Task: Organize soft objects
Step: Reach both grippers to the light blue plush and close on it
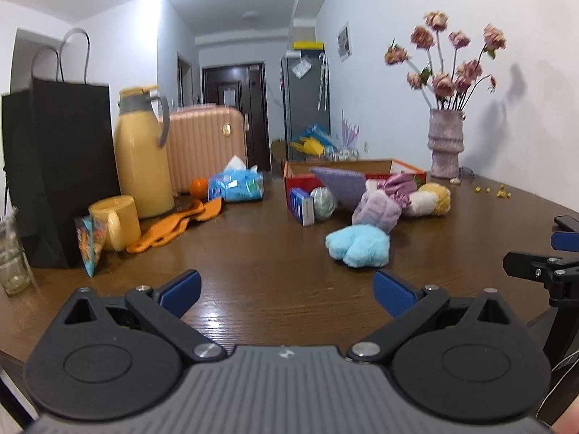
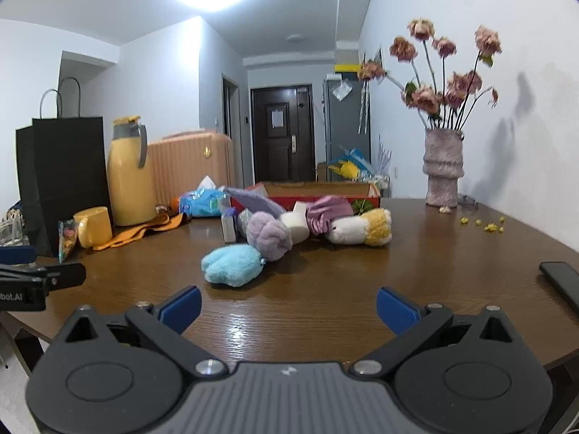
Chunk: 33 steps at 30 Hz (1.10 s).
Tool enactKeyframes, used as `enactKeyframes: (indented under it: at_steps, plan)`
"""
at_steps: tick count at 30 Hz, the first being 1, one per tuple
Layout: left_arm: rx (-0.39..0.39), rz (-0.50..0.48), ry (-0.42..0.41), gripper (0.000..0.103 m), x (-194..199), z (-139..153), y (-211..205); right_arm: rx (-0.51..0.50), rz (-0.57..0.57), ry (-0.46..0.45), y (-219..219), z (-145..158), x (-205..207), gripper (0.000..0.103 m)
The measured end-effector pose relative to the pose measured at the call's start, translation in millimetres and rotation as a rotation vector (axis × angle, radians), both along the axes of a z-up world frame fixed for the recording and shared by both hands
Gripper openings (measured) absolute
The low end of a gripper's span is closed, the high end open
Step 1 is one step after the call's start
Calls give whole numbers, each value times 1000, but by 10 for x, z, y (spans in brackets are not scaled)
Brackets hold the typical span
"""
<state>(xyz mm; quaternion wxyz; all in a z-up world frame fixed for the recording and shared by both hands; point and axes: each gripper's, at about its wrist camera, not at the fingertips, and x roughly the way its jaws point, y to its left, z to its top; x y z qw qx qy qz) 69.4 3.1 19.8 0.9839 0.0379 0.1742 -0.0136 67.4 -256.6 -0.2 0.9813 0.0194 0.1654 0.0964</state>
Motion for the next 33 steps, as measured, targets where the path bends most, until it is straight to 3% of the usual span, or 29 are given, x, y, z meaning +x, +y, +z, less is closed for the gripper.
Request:
enactKeyframes:
  at_steps: [6, 12, 14, 16, 19, 22, 27, 28, 32, 33]
  plan:
    - [9, 0, 27, 103, 340, -19, 1, 43, 19, 33, -39, -41, 373, 95]
    - [-46, -50, 82, 103, 741, -14, -6, 67, 51, 85, 16, -29, 785, 91]
    - [-70, -65, 112, 102, 906, -21, -5, 107, 72, 130, 17, -51, 942, 84]
    - [-110, -87, 151, 95, 1086, -28, 9, 162, 110, 189, 17, -93, 1136, 65]
    - [-159, -108, 222, 79, 1391, -50, 23, 246, 142, 261, 18, -144, 1392, 53]
    - [-196, -120, 308, 74, 1735, -96, 30, 301, 160, 296, 58, -186, 1631, 54]
    - [-261, -147, 382, 69, 2184, -192, 30, 383, 151, 379, 132, -294, 2034, 54]
    - [-278, -148, 404, 64, 2260, -215, 35, 402, 155, 392, 142, -321, 2097, 54]
    - [-414, -188, 517, 52, 2532, -354, 131, 422, 162, 429, 219, -403, 2302, 50]
    - [-456, -206, 530, 49, 2574, -385, 167, 434, 170, 436, 226, -422, 2336, 43]
